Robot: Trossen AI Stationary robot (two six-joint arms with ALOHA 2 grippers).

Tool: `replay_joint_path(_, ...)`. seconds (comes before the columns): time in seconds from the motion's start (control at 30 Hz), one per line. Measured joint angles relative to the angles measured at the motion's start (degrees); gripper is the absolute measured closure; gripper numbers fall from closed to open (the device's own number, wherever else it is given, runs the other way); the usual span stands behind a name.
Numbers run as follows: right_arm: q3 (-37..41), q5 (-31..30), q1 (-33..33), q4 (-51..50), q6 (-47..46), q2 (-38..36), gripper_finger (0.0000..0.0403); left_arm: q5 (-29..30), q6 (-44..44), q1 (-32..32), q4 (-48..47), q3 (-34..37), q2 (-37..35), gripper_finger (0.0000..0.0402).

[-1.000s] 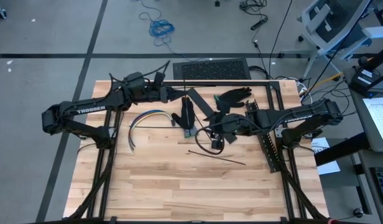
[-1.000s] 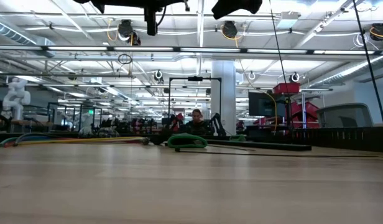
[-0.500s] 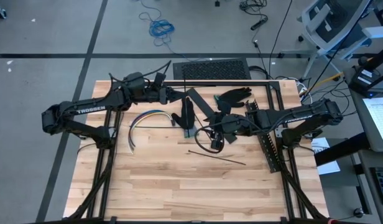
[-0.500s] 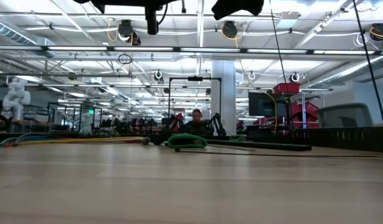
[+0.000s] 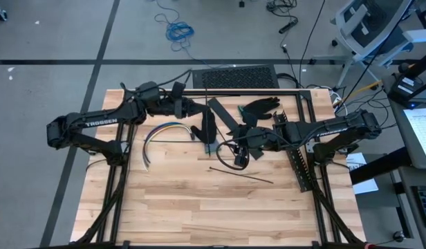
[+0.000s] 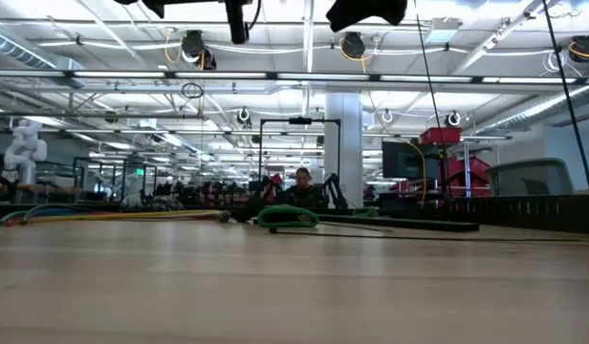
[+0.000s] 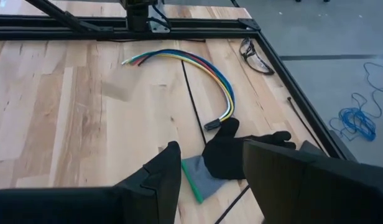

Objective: Ziptie cables
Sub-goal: Wrap the black zip tie on the cable

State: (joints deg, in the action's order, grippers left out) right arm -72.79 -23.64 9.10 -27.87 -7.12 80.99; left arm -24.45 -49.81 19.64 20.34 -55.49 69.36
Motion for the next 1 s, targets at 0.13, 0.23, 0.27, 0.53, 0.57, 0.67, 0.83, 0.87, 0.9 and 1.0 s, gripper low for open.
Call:
replay_joint_path(0.13, 0.0, 0.0, 0.0, -0.9, -1.2, 0.0, 0.0243, 0.4, 19.2, -1.8, 0.2, 0.0, -0.4, 0.0401)
replay_joint_path(0.23, 0.0, 0.0, 0.0, -1.6, -1.2, 0.0, 0.0243, 2.2, 34.6, -3.9, 0.1, 0.0, -1.2, 0.0401)
replay_joint_path(0.27, 0.0, 0.0, 0.0, -1.7, -1.3, 0.0, 0.0243, 3.4, 39.2, -4.6, 0.0, 0.0, -1.6, 0.0401)
replay_joint_path(0.53, 0.0, 0.0, 0.0, -1.9, -4.6, 0.0, 0.0243, 24.7, 81.0, -11.9, -2.1, 0.0, -4.7, 0.0401)
replay_joint_path(0.57, 0.0, 0.0, 0.0, -1.9, -5.4, 0.0, 0.0243, 28.1, 88.1, -13.1, -2.4, 0.0, -4.9, 0.0401)
replay_joint_path(0.67, 0.0, 0.0, -0.1, -1.9, -7.9, 0.0, 0.0243, 37.1, 110.0, -16.1, -4.2, 0.0, -4.9, 0.0401)
replay_joint_path(0.83, 0.0, 0.0, -0.2, -1.7, -13.4, 0.0, 0.0243, 44.9, 136.4, -19.3, -9.9, -0.1, -3.0, 0.0401)
replay_joint_path(0.87, 0.0, 0.0, -0.2, -1.2, -14.5, 0.0, 0.0243, 45.7, 137.6, -19.9, -11.4, -0.1, -2.5, 0.0401)
replay_joint_path(0.9, 0.0, 0.1, -0.2, -0.5, -15.7, 0.0, 0.0243, 46.1, 137.9, -20.5, -12.7, -0.1, -2.1, 0.0401)
replay_joint_path(1.0, 0.0, 2.3, -1.0, 1.1, -19.4, 0.0, 0.0243, 46.1, 138.2, -22.6, -17.5, -0.1, -1.3, 0.0401)
